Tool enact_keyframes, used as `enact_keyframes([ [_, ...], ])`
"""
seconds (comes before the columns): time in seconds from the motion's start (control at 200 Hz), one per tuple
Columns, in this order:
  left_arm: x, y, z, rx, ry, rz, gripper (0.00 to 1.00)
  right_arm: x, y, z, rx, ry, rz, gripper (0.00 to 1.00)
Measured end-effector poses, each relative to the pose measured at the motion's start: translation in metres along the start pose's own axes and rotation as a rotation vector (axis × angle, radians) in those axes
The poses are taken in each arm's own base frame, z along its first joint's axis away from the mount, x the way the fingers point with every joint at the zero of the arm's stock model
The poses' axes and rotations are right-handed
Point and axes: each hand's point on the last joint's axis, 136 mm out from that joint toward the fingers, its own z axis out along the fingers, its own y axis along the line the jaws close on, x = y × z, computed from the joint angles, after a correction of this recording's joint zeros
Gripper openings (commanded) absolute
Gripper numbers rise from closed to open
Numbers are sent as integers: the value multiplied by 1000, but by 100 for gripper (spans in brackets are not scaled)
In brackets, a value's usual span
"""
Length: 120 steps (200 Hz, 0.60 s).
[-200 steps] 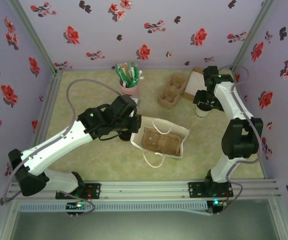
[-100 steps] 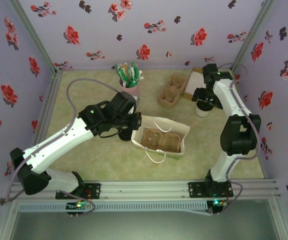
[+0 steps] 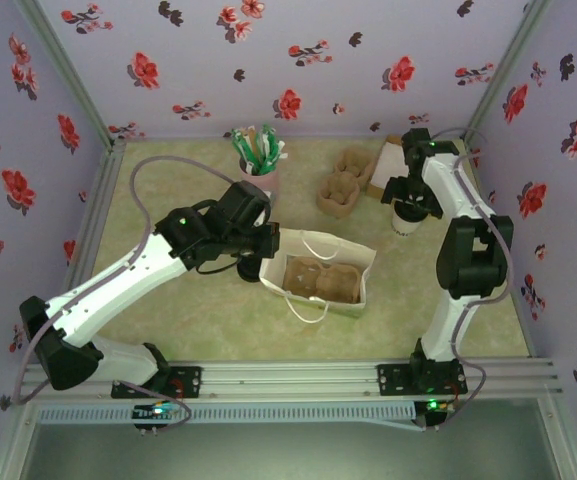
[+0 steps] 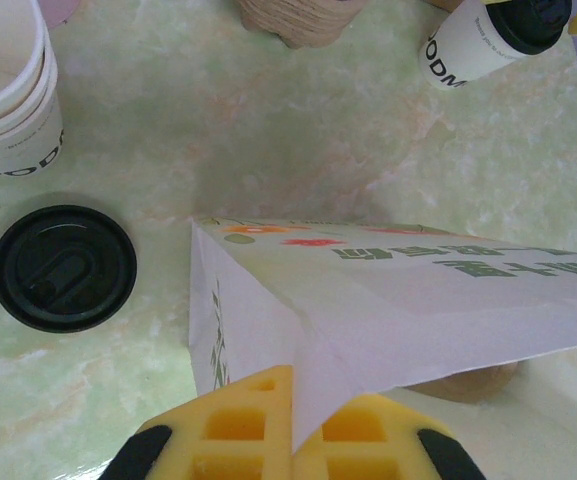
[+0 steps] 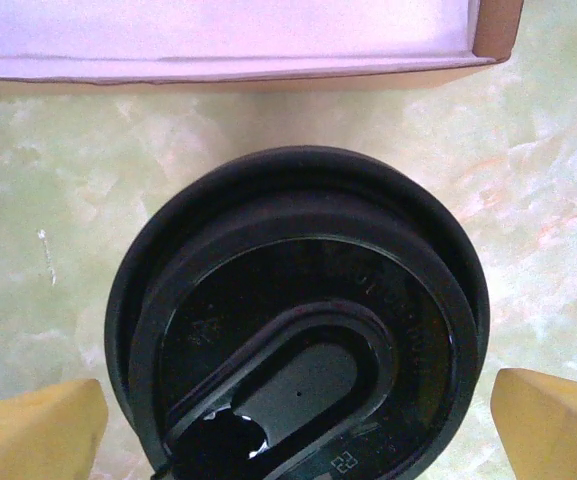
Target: Pack the takeout coffee
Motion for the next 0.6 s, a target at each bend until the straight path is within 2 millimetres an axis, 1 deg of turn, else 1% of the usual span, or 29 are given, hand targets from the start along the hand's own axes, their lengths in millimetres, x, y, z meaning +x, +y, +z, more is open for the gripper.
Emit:
enact_keyframes([
  [0.39, 2, 5, 0, -25, 12, 3, 0, -2, -6, 7, 4, 17, 19, 99],
  [0.6, 2, 4, 1, -28, 16, 4, 0, 0, -3, 16, -2, 46, 18, 99],
])
